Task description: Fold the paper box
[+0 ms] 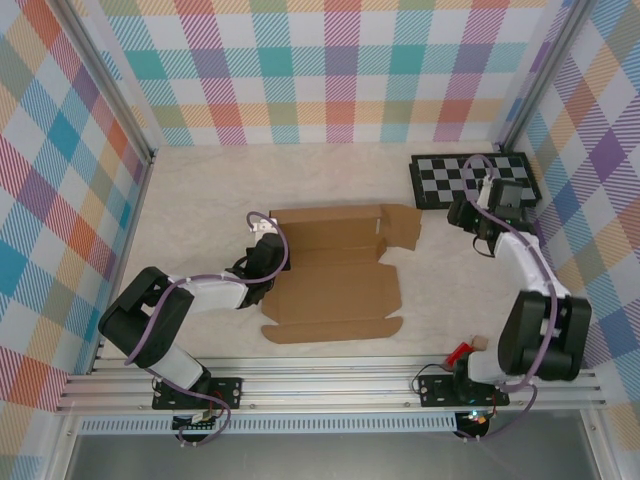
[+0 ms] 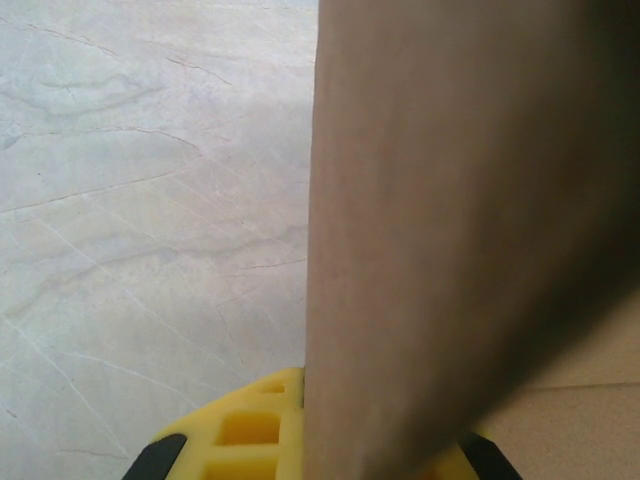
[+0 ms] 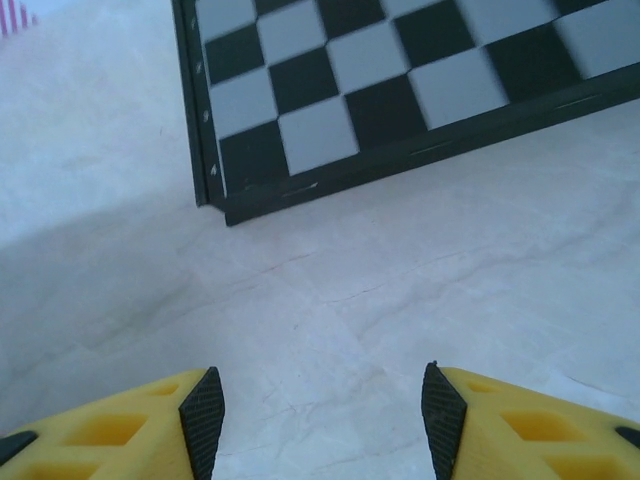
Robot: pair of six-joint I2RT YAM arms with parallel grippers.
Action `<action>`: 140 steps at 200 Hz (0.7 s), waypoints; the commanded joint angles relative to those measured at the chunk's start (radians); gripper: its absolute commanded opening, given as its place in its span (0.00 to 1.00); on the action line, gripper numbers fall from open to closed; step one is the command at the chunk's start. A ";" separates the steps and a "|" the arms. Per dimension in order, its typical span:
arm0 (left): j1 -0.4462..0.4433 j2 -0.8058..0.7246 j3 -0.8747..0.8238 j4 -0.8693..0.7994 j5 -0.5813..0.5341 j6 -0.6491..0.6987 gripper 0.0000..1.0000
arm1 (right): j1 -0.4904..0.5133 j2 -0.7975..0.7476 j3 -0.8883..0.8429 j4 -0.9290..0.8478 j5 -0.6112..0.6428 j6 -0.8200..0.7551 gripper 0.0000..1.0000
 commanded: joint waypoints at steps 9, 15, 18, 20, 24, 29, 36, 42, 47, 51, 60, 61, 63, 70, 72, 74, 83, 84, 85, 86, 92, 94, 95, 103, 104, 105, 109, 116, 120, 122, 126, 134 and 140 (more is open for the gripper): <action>0.005 0.006 -0.029 -0.028 0.052 0.016 0.00 | 0.012 0.051 0.015 0.069 -0.301 -0.105 0.56; 0.005 0.006 -0.027 -0.028 0.053 0.017 0.00 | 0.019 0.053 0.008 0.073 -0.326 -0.117 0.56; 0.005 0.006 -0.027 -0.027 0.052 0.016 0.00 | 0.025 0.054 0.005 0.073 -0.334 -0.126 0.56; 0.005 0.007 -0.027 -0.027 0.052 0.016 0.00 | 0.029 0.054 0.002 0.074 -0.338 -0.130 0.56; 0.005 0.007 -0.026 -0.025 0.053 0.016 0.00 | 0.036 0.053 -0.005 0.073 -0.348 -0.142 0.56; 0.005 0.007 -0.026 -0.025 0.053 0.016 0.00 | 0.046 0.050 -0.014 0.074 -0.357 -0.155 0.56; 0.005 0.009 -0.026 -0.022 0.053 0.017 0.00 | 0.059 0.048 -0.026 0.070 -0.364 -0.168 0.56; 0.005 0.010 -0.026 -0.021 0.053 0.016 0.00 | 0.071 0.046 -0.033 0.061 -0.367 -0.180 0.56; 0.005 0.010 -0.024 -0.021 0.051 0.016 0.00 | 0.082 0.045 -0.038 0.051 -0.366 -0.191 0.56; 0.005 0.010 -0.023 -0.022 0.051 0.017 0.00 | 0.091 0.043 -0.039 0.042 -0.364 -0.199 0.56; 0.005 0.012 -0.023 -0.021 0.051 0.016 0.00 | 0.110 0.045 -0.038 0.020 -0.357 -0.219 0.56; 0.005 0.012 -0.023 -0.020 0.050 0.016 0.00 | 0.112 0.046 -0.037 0.017 -0.357 -0.219 0.56; 0.005 0.012 -0.022 -0.020 0.051 0.016 0.00 | 0.115 0.046 -0.036 0.012 -0.357 -0.220 0.56; 0.005 0.013 -0.021 -0.020 0.050 0.016 0.00 | 0.121 0.050 -0.029 -0.002 -0.359 -0.220 0.56; 0.005 0.013 -0.021 -0.020 0.050 0.016 0.00 | 0.121 0.051 -0.028 -0.005 -0.362 -0.220 0.56; 0.005 0.012 -0.021 -0.020 0.050 0.016 0.00 | 0.123 0.052 -0.027 -0.007 -0.366 -0.219 0.56; 0.005 0.012 -0.021 -0.022 0.050 0.012 0.00 | 0.123 0.051 -0.024 -0.016 -0.396 -0.220 0.56; 0.005 0.012 -0.021 -0.022 0.050 0.012 0.00 | 0.122 0.050 -0.024 -0.016 -0.400 -0.220 0.56; 0.005 0.012 -0.021 -0.022 0.051 0.012 0.00 | 0.122 0.050 -0.023 -0.016 -0.402 -0.220 0.56; 0.005 0.012 -0.021 -0.022 0.051 0.012 0.00 | 0.123 0.049 -0.024 -0.016 -0.407 -0.220 0.56; 0.005 0.012 -0.021 -0.023 0.053 0.010 0.00 | 0.125 0.043 -0.026 -0.016 -0.430 -0.220 0.56; 0.005 0.012 -0.021 -0.023 0.054 0.010 0.00 | 0.127 0.041 -0.026 -0.016 -0.438 -0.220 0.56; 0.005 0.012 -0.020 -0.023 0.055 0.010 0.00 | 0.128 0.041 -0.026 -0.016 -0.442 -0.219 0.56; 0.005 0.013 -0.019 -0.023 0.057 0.009 0.00 | 0.136 0.031 -0.029 -0.016 -0.466 -0.258 0.56; 0.005 0.013 -0.019 -0.023 0.057 0.007 0.00 | 0.138 0.029 -0.030 -0.017 -0.470 -0.259 0.56; 0.005 0.013 -0.020 -0.023 0.057 0.007 0.00 | 0.140 0.028 -0.031 -0.017 -0.473 -0.261 0.56; 0.005 0.013 -0.020 -0.024 0.059 0.006 0.00 | 0.144 0.024 -0.033 -0.018 -0.485 -0.269 0.56; 0.005 0.013 -0.020 -0.023 0.060 0.006 0.00 | 0.150 0.021 -0.036 -0.019 -0.504 -0.284 0.56; 0.005 0.013 -0.020 -0.023 0.061 0.006 0.00 | 0.153 0.020 -0.037 -0.019 -0.517 -0.291 0.56; 0.005 0.013 -0.020 -0.022 0.062 0.006 0.00 | 0.153 0.021 -0.036 -0.020 -0.525 -0.294 0.56; 0.005 0.015 -0.018 -0.022 0.062 0.006 0.00 | 0.153 0.022 -0.037 -0.021 -0.542 -0.300 0.56; 0.005 0.015 -0.015 -0.023 0.066 0.010 0.00 | 0.155 0.023 -0.036 -0.023 -0.580 -0.314 0.56; 0.005 0.017 -0.012 -0.028 0.068 0.011 0.00 | 0.155 0.022 -0.038 -0.022 -0.610 -0.322 0.55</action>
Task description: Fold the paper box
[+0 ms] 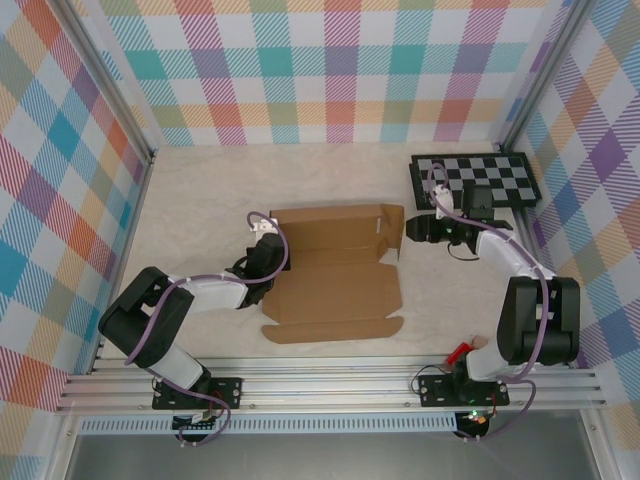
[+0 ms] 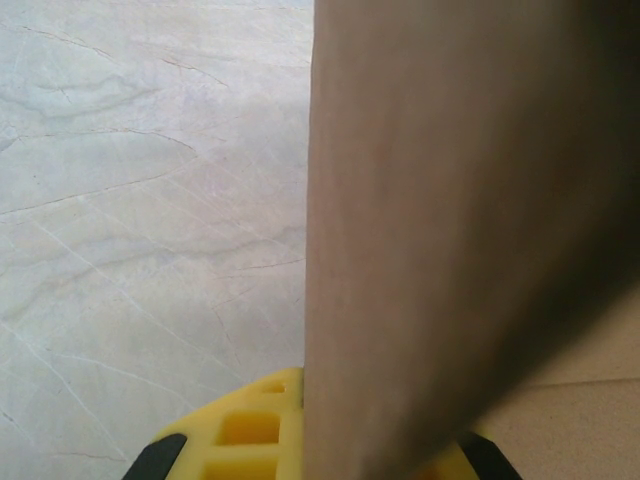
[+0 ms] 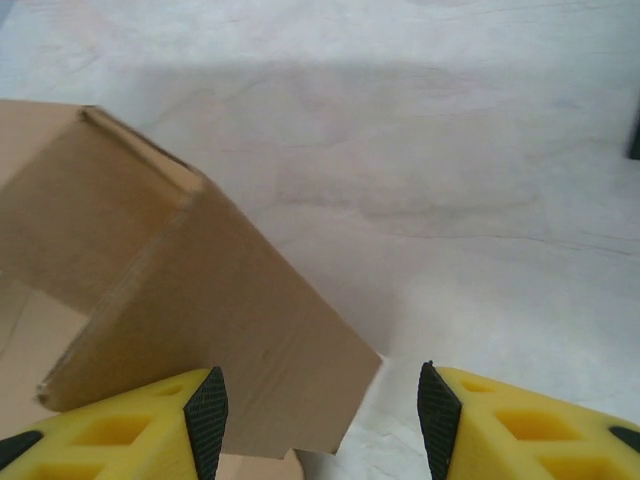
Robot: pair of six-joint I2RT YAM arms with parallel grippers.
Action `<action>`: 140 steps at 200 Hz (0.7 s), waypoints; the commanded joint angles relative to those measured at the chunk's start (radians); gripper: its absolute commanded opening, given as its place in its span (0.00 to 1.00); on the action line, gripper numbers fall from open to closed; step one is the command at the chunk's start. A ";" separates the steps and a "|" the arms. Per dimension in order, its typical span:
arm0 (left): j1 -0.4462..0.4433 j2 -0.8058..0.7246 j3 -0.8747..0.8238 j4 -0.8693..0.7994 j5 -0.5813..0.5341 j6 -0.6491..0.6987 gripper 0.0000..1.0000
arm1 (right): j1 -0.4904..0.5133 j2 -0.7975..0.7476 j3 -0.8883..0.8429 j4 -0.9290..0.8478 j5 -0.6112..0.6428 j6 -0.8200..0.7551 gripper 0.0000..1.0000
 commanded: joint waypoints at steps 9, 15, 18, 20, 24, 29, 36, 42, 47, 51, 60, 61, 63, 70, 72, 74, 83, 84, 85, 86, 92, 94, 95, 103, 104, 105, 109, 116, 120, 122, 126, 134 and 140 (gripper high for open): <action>0.004 0.018 -0.006 -0.036 0.065 0.005 0.00 | 0.019 -0.033 -0.010 -0.009 -0.193 -0.092 0.55; 0.004 0.019 -0.004 -0.039 0.067 0.005 0.00 | 0.027 -0.034 -0.012 -0.014 -0.208 -0.107 0.55; 0.004 0.019 -0.004 -0.038 0.069 0.005 0.00 | 0.030 -0.035 -0.013 -0.018 -0.216 -0.115 0.55; 0.005 0.019 -0.003 -0.038 0.069 0.005 0.00 | 0.034 -0.037 -0.014 -0.020 -0.222 -0.122 0.55; 0.004 0.018 -0.002 -0.039 0.071 0.004 0.00 | 0.040 -0.039 -0.016 -0.025 -0.227 -0.136 0.55; 0.004 0.018 -0.002 -0.039 0.070 0.004 0.00 | 0.050 -0.041 -0.018 -0.031 -0.229 -0.153 0.55; 0.004 0.018 -0.001 -0.040 0.071 0.004 0.00 | 0.065 -0.043 -0.020 -0.041 -0.229 -0.172 0.55; 0.004 0.018 0.001 -0.040 0.072 0.003 0.00 | 0.074 -0.043 -0.020 -0.047 -0.230 -0.183 0.55; 0.003 0.017 0.000 -0.041 0.072 0.002 0.00 | 0.084 -0.040 -0.020 -0.051 -0.233 -0.189 0.55; 0.002 0.017 0.002 -0.042 0.073 0.003 0.00 | 0.089 -0.038 -0.018 -0.056 -0.237 -0.192 0.55; 0.002 0.017 0.004 -0.043 0.073 0.003 0.00 | 0.102 -0.034 -0.017 -0.060 -0.246 -0.194 0.55; 0.002 0.017 0.004 -0.043 0.073 0.002 0.00 | 0.102 -0.033 -0.016 -0.061 -0.246 -0.194 0.55; 0.003 0.017 0.004 -0.043 0.073 0.003 0.00 | 0.104 -0.033 -0.015 -0.062 -0.248 -0.194 0.55; 0.001 0.017 0.004 -0.042 0.073 0.002 0.00 | 0.114 -0.030 -0.014 -0.064 -0.249 -0.196 0.55; 0.001 0.017 0.004 -0.041 0.073 0.003 0.00 | 0.118 -0.029 -0.014 -0.065 -0.248 -0.196 0.55; 0.000 0.017 0.003 -0.041 0.073 0.003 0.00 | 0.122 -0.029 -0.014 -0.065 -0.247 -0.196 0.55; -0.002 0.016 0.001 -0.038 0.070 0.002 0.00 | 0.138 -0.027 -0.014 -0.067 -0.232 -0.194 0.55; -0.002 0.015 0.000 -0.037 0.070 0.002 0.00 | 0.141 -0.026 -0.014 -0.067 -0.230 -0.194 0.55; -0.002 0.015 0.000 -0.037 0.070 0.001 0.00 | 0.143 -0.026 -0.014 -0.067 -0.228 -0.194 0.55; -0.002 0.016 -0.001 -0.037 0.069 0.001 0.00 | 0.145 -0.025 -0.015 -0.067 -0.226 -0.194 0.55; -0.005 0.015 -0.003 -0.034 0.067 -0.001 0.00 | 0.157 -0.025 -0.018 -0.063 -0.209 -0.190 0.55; -0.004 0.016 -0.004 -0.033 0.068 -0.001 0.00 | 0.162 -0.025 -0.019 -0.060 -0.201 -0.188 0.55; -0.005 0.016 -0.004 -0.032 0.067 -0.002 0.00 | 0.164 -0.025 -0.020 -0.059 -0.199 -0.188 0.55; -0.008 0.017 -0.008 -0.028 0.066 -0.002 0.00 | 0.184 -0.025 -0.027 -0.051 -0.163 -0.180 0.55; -0.007 0.017 -0.008 -0.028 0.066 -0.002 0.00 | 0.190 -0.025 -0.028 -0.048 -0.157 -0.178 0.55; -0.008 0.017 -0.008 -0.027 0.066 -0.003 0.00 | 0.193 -0.025 -0.029 -0.047 -0.149 -0.176 0.55; -0.008 0.018 -0.009 -0.026 0.065 -0.003 0.00 | 0.204 -0.027 -0.035 -0.032 -0.117 -0.169 0.55; -0.010 0.020 -0.010 -0.024 0.063 -0.006 0.00 | 0.218 -0.030 -0.049 -0.005 -0.069 -0.151 0.55; -0.011 0.021 -0.011 -0.023 0.062 -0.006 0.00 | 0.222 -0.034 -0.060 0.016 -0.049 -0.140 0.55; -0.011 0.021 -0.011 -0.023 0.062 -0.008 0.00 | 0.224 -0.036 -0.066 0.026 -0.042 -0.132 0.55; -0.013 0.023 -0.012 -0.021 0.062 -0.009 0.00 | 0.227 -0.040 -0.078 0.051 -0.020 -0.115 0.55; -0.015 0.024 -0.011 -0.021 0.062 -0.009 0.00 | 0.229 -0.050 -0.096 0.087 0.009 -0.090 0.55; -0.016 0.024 -0.013 -0.020 0.063 -0.009 0.00 | 0.231 -0.056 -0.103 0.106 0.033 -0.076 0.55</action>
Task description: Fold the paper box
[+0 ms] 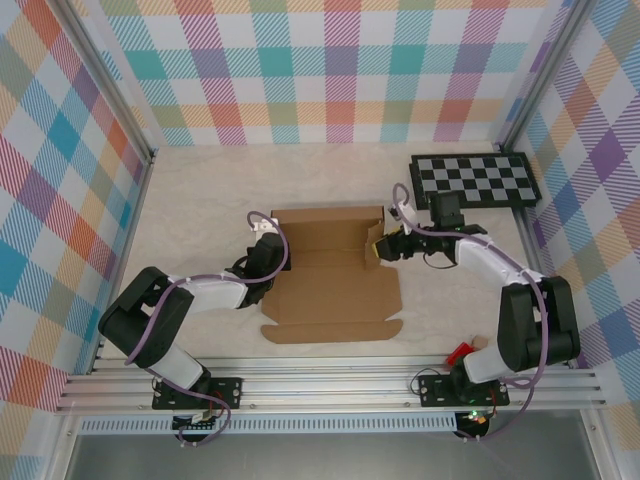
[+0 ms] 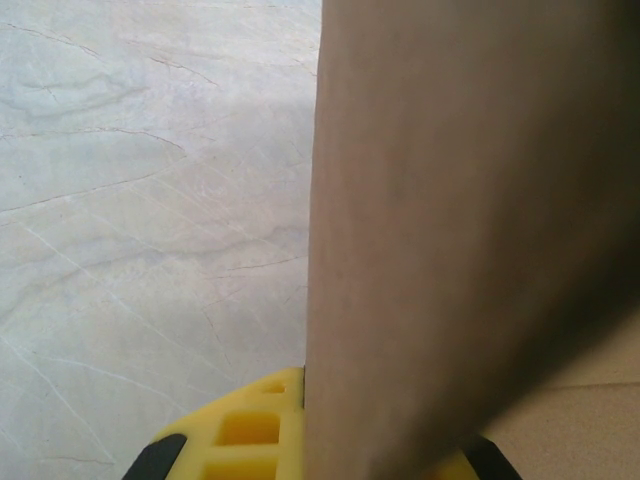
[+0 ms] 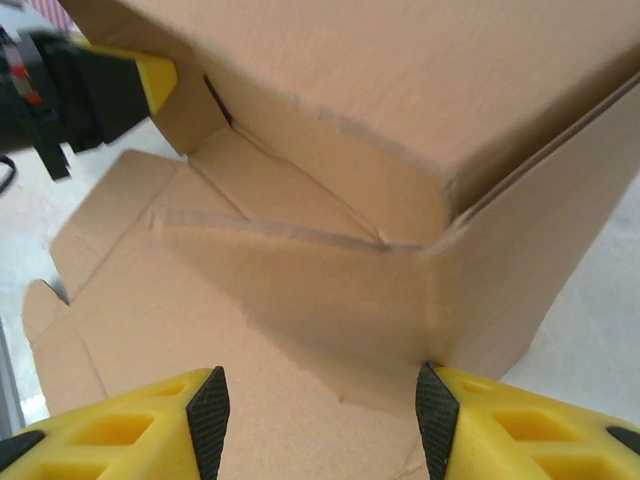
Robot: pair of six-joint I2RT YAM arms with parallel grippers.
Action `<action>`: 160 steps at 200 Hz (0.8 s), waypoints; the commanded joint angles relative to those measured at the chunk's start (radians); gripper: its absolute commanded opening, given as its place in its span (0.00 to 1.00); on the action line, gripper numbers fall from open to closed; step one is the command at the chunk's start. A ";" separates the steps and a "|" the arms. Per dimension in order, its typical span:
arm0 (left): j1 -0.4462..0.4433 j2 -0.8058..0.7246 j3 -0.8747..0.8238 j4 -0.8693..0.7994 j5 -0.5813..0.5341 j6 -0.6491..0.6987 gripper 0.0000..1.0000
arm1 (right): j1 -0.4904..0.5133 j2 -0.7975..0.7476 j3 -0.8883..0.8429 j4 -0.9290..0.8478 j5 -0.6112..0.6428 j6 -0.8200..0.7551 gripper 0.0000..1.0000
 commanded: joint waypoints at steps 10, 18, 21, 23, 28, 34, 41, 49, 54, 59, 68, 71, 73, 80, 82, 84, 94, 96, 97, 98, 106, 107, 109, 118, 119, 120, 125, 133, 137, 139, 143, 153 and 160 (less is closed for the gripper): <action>-0.019 0.024 -0.014 -0.020 0.049 -0.007 0.00 | 0.019 -0.045 -0.062 0.132 0.159 0.085 0.55; -0.019 0.024 -0.015 -0.020 0.052 -0.003 0.00 | 0.019 -0.050 -0.066 0.146 0.181 0.095 0.55; -0.021 0.024 -0.015 -0.018 0.054 -0.003 0.00 | 0.019 -0.050 -0.065 0.150 0.187 0.099 0.55; -0.021 0.024 -0.016 -0.017 0.055 -0.001 0.00 | 0.019 -0.049 -0.063 0.152 0.192 0.102 0.55; -0.021 0.024 -0.018 -0.012 0.060 0.002 0.00 | 0.018 -0.046 -0.061 0.152 0.199 0.107 0.55; -0.021 0.022 -0.021 -0.006 0.068 0.006 0.00 | 0.019 -0.037 -0.052 0.149 0.200 0.108 0.55; -0.022 0.021 -0.024 0.002 0.079 0.012 0.00 | 0.019 -0.023 -0.042 0.145 0.193 0.109 0.56; -0.022 0.019 -0.026 0.009 0.094 0.018 0.00 | 0.020 -0.007 -0.032 0.146 0.182 0.106 0.56; -0.023 0.019 -0.028 0.012 0.102 0.022 0.00 | 0.021 0.001 -0.026 0.146 0.179 0.100 0.56; -0.024 0.018 -0.028 0.013 0.111 0.028 0.00 | 0.023 0.008 -0.020 0.147 0.176 0.092 0.56; -0.025 0.016 -0.028 0.013 0.124 0.039 0.00 | 0.026 0.020 -0.008 0.149 0.175 0.081 0.56; -0.025 0.014 -0.028 0.012 0.127 0.043 0.00 | 0.027 0.023 -0.003 0.150 0.174 0.078 0.56; -0.026 0.013 -0.028 0.012 0.129 0.046 0.00 | 0.028 0.026 0.000 0.149 0.175 0.077 0.55; -0.028 0.010 -0.028 0.011 0.133 0.053 0.00 | 0.027 0.035 0.013 0.151 0.170 0.074 0.55; -0.028 0.009 -0.028 0.011 0.135 0.054 0.00 | 0.029 0.038 0.016 0.151 0.170 0.074 0.55; -0.028 0.008 -0.028 0.010 0.135 0.056 0.00 | 0.029 0.040 0.020 0.151 0.169 0.075 0.55; -0.030 0.003 -0.028 0.008 0.141 0.064 0.00 | 0.036 0.050 0.039 0.149 0.163 0.071 0.55; -0.031 0.003 -0.028 0.007 0.143 0.065 0.00 | 0.039 0.051 0.043 0.147 0.162 0.069 0.55; -0.031 0.002 -0.028 0.007 0.143 0.066 0.00 | 0.041 0.052 0.044 0.147 0.162 0.068 0.55; -0.031 0.001 -0.028 0.007 0.143 0.066 0.00 | 0.042 0.053 0.047 0.146 0.162 0.067 0.55; -0.033 -0.001 -0.026 0.001 0.143 0.069 0.00 | 0.053 0.058 0.061 0.139 0.163 0.059 0.55; -0.033 -0.002 -0.025 0.001 0.143 0.070 0.00 | 0.055 0.059 0.062 0.139 0.164 0.057 0.55; -0.033 -0.002 -0.025 -0.001 0.143 0.071 0.00 | 0.058 0.060 0.064 0.137 0.164 0.055 0.55; -0.035 -0.004 -0.022 -0.008 0.139 0.071 0.00 | 0.072 0.067 0.077 0.131 0.169 0.044 0.55; -0.035 -0.004 -0.023 -0.008 0.139 0.071 0.00 | 0.074 0.068 0.078 0.129 0.171 0.044 0.55; -0.035 -0.004 -0.023 -0.009 0.139 0.071 0.00 | 0.075 0.069 0.079 0.127 0.172 0.042 0.55; -0.034 -0.004 -0.022 -0.011 0.138 0.071 0.00 | 0.081 0.076 0.087 0.117 0.181 0.038 0.55; -0.035 -0.003 -0.020 -0.015 0.133 0.071 0.00 | 0.090 0.088 0.103 0.095 0.180 0.032 0.55; -0.036 -0.002 -0.018 -0.019 0.131 0.071 0.00 | 0.093 0.094 0.110 0.084 0.176 0.027 0.55; -0.036 -0.001 -0.016 -0.021 0.130 0.071 0.00 | 0.094 0.096 0.113 0.079 0.172 0.025 0.55; -0.036 0.000 -0.013 -0.025 0.126 0.070 0.00 | 0.096 0.101 0.118 0.069 0.165 0.019 0.55; -0.037 0.008 -0.006 -0.039 0.117 0.068 0.00 | 0.097 0.107 0.123 0.057 0.141 0.009 0.55; -0.035 0.013 0.000 -0.048 0.111 0.067 0.00 | 0.097 0.106 0.121 0.052 0.130 -0.001 0.56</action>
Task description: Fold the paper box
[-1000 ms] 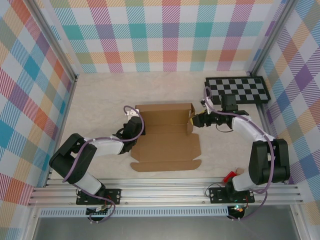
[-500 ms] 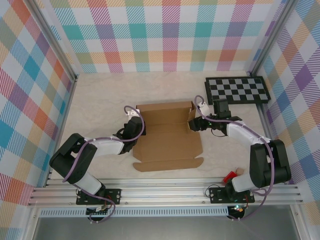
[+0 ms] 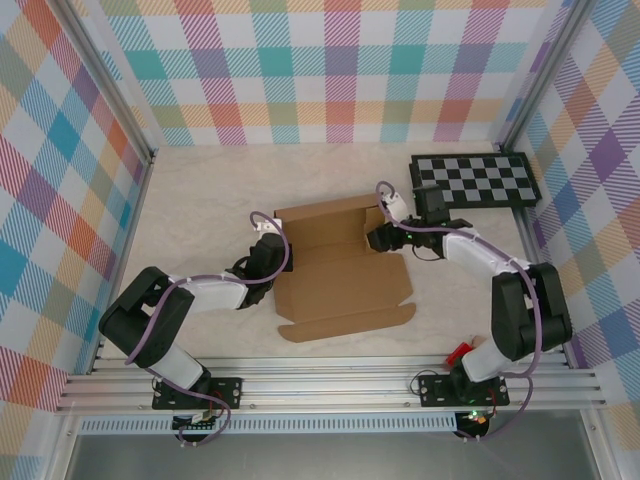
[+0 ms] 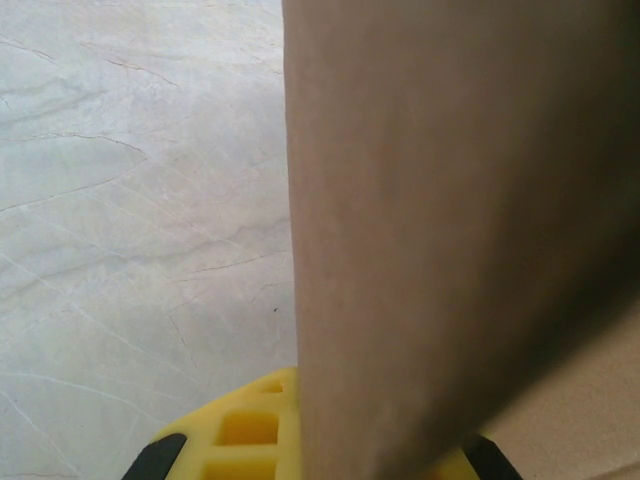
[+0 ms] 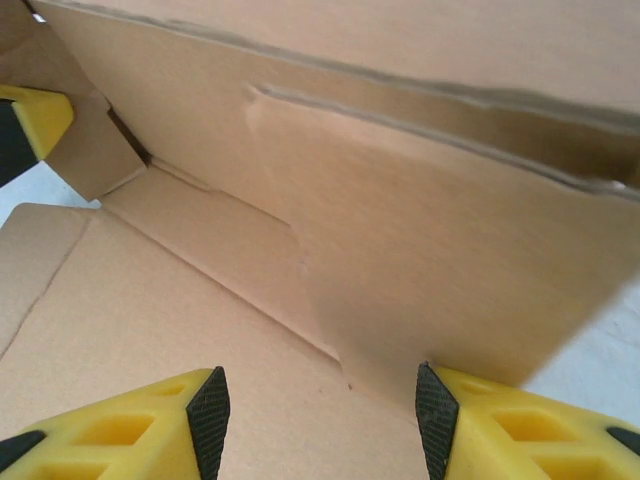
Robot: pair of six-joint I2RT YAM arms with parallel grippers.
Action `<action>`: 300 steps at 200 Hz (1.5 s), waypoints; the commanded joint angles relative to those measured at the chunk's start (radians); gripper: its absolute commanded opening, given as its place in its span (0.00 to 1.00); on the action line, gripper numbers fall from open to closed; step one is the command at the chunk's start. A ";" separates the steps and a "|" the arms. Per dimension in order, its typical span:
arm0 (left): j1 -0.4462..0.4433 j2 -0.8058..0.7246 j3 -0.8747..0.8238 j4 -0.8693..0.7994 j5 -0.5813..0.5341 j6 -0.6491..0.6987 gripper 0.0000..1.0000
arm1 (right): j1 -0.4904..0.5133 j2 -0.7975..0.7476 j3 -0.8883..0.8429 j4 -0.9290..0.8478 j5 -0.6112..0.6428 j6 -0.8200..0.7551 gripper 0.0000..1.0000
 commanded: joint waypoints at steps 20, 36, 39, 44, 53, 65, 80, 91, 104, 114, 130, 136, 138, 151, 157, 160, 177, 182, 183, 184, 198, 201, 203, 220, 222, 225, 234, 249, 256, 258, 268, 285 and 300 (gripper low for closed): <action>-0.031 0.022 0.010 -0.081 0.048 0.028 0.00 | 0.007 0.005 0.038 -0.060 -0.066 -0.090 0.59; -0.031 0.024 0.013 -0.084 0.045 0.030 0.00 | -0.015 0.003 0.055 -0.103 -0.103 -0.118 0.61; -0.031 0.025 0.013 -0.085 0.045 0.030 0.00 | -0.021 0.003 0.059 -0.111 -0.114 -0.121 0.61; -0.031 0.026 0.014 -0.088 0.043 0.030 0.00 | -0.030 0.004 0.066 -0.121 -0.132 -0.126 0.61; -0.031 0.027 0.017 -0.095 0.036 0.031 0.00 | -0.045 0.005 0.080 -0.145 -0.156 -0.133 0.61; -0.030 0.034 0.028 -0.114 0.024 0.031 0.00 | -0.056 0.002 0.100 -0.180 -0.159 -0.145 0.61; -0.030 0.042 0.037 -0.131 0.011 0.028 0.00 | -0.064 -0.022 0.102 -0.211 -0.157 -0.158 0.61; -0.030 0.043 0.038 -0.134 0.004 0.024 0.00 | -0.069 -0.051 0.094 -0.230 -0.161 -0.165 0.61; -0.030 0.038 0.033 -0.131 -0.005 0.018 0.00 | -0.082 -0.096 0.078 -0.245 -0.171 -0.174 0.61; -0.030 0.034 0.031 -0.130 -0.009 0.018 0.00 | -0.090 -0.144 0.067 -0.252 -0.165 -0.174 0.63; -0.029 0.032 0.033 -0.132 -0.008 0.021 0.00 | -0.106 -0.233 0.039 -0.236 -0.145 -0.172 0.68; -0.029 0.032 0.036 -0.134 -0.005 0.023 0.00 | -0.119 -0.266 0.028 -0.222 -0.146 -0.172 0.68; -0.030 0.033 0.036 -0.136 -0.004 0.024 0.00 | -0.125 -0.277 0.025 -0.218 -0.149 -0.171 0.68; -0.027 0.035 0.039 -0.139 -0.004 0.024 0.00 | -0.161 -0.324 0.007 -0.196 -0.156 -0.169 0.69; -0.028 0.036 0.038 -0.138 -0.003 0.023 0.00 | -0.179 -0.333 0.003 -0.192 -0.148 -0.173 0.69; -0.028 0.036 0.038 -0.136 -0.002 0.023 0.00 | -0.186 -0.336 0.002 -0.190 -0.138 -0.176 0.69; -0.029 0.035 0.038 -0.136 -0.001 0.019 0.00 | -0.240 -0.332 -0.020 -0.162 -0.083 -0.181 0.69; -0.029 0.033 0.037 -0.136 0.000 0.018 0.00 | -0.258 -0.333 -0.033 -0.144 -0.067 -0.178 0.69; -0.029 0.032 0.037 -0.136 0.000 0.018 0.00 | -0.262 -0.332 -0.036 -0.138 -0.062 -0.177 0.69; -0.029 0.031 0.037 -0.136 0.000 0.018 0.00 | -0.266 -0.332 -0.038 -0.134 -0.056 -0.176 0.69; -0.029 0.029 0.038 -0.139 0.003 0.018 0.00 | -0.324 -0.337 -0.081 -0.053 0.015 -0.138 0.69; -0.028 0.029 0.038 -0.140 0.005 0.019 0.00 | -0.339 -0.337 -0.091 -0.030 0.033 -0.127 0.69; -0.028 0.029 0.039 -0.141 0.006 0.020 0.00 | -0.348 -0.337 -0.098 -0.015 0.045 -0.121 0.69; -0.029 0.024 0.039 -0.144 0.012 0.027 0.00 | -0.406 -0.310 -0.109 0.049 0.201 -0.084 0.70; -0.028 0.023 0.039 -0.144 0.012 0.028 0.00 | -0.413 -0.305 -0.107 0.048 0.210 -0.084 0.69; -0.028 0.023 0.039 -0.144 0.014 0.028 0.00 | -0.421 -0.292 -0.101 0.046 0.221 -0.084 0.69; -0.028 0.023 0.042 -0.144 0.018 0.031 0.00 | -0.444 -0.254 -0.083 0.041 0.234 -0.079 0.69; -0.028 0.024 0.047 -0.144 0.027 0.033 0.00 | -0.461 -0.189 -0.058 0.030 0.159 -0.092 0.69; -0.028 0.027 0.049 -0.143 0.029 0.033 0.00 | -0.461 -0.160 -0.049 0.021 0.103 -0.108 0.68; -0.028 0.026 0.051 -0.142 0.029 0.033 0.00 | -0.461 -0.154 -0.047 0.020 0.088 -0.113 0.68; -0.028 0.026 0.052 -0.141 0.034 0.031 0.00 | -0.459 -0.115 -0.039 0.008 0.014 -0.131 0.68; -0.028 0.026 0.053 -0.136 0.035 0.028 0.00 | -0.444 -0.072 -0.028 -0.018 -0.051 -0.153 0.67; -0.028 0.026 0.053 -0.133 0.035 0.023 0.00 | -0.412 -0.060 -0.030 -0.045 -0.081 -0.198 0.67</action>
